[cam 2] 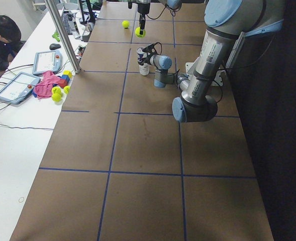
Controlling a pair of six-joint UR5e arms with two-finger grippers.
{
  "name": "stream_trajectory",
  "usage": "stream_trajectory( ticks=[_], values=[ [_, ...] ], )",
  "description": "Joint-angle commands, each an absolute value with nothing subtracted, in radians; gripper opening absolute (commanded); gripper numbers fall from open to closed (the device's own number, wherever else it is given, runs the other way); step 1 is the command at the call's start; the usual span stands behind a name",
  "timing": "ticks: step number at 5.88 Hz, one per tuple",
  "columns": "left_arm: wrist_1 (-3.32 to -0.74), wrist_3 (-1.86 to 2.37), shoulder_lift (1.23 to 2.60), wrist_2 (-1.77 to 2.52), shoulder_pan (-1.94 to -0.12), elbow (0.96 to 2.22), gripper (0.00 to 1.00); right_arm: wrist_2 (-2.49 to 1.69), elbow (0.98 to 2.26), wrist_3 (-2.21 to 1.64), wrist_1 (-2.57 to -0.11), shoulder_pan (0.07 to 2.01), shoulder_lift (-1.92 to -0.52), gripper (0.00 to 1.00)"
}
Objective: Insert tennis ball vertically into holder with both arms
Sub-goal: 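Carry the ball with the right gripper above the can's opening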
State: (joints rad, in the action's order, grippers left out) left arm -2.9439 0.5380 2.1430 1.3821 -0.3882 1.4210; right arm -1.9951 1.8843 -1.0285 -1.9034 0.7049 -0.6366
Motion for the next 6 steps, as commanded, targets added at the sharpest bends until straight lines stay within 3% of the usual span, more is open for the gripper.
stream_trajectory(
  ticks=[1, 4, 6],
  values=[
    [-2.944, 0.537, 2.144, 1.382, -0.387, 1.420, 0.75, -1.994, 1.852, -1.029, -1.905, 0.704, -0.609, 0.16],
    [-2.950, 0.538, 2.145, 1.382, -0.385, 1.420, 0.76, -1.956, 1.812, -1.029, -1.905, 0.684, -0.609, 0.24],
    [-2.951, 0.538, 2.143, 1.382, -0.385, 1.420, 0.76, -1.925, 1.807, -1.032, -1.904, 0.652, -0.609, 0.40]
  ],
)
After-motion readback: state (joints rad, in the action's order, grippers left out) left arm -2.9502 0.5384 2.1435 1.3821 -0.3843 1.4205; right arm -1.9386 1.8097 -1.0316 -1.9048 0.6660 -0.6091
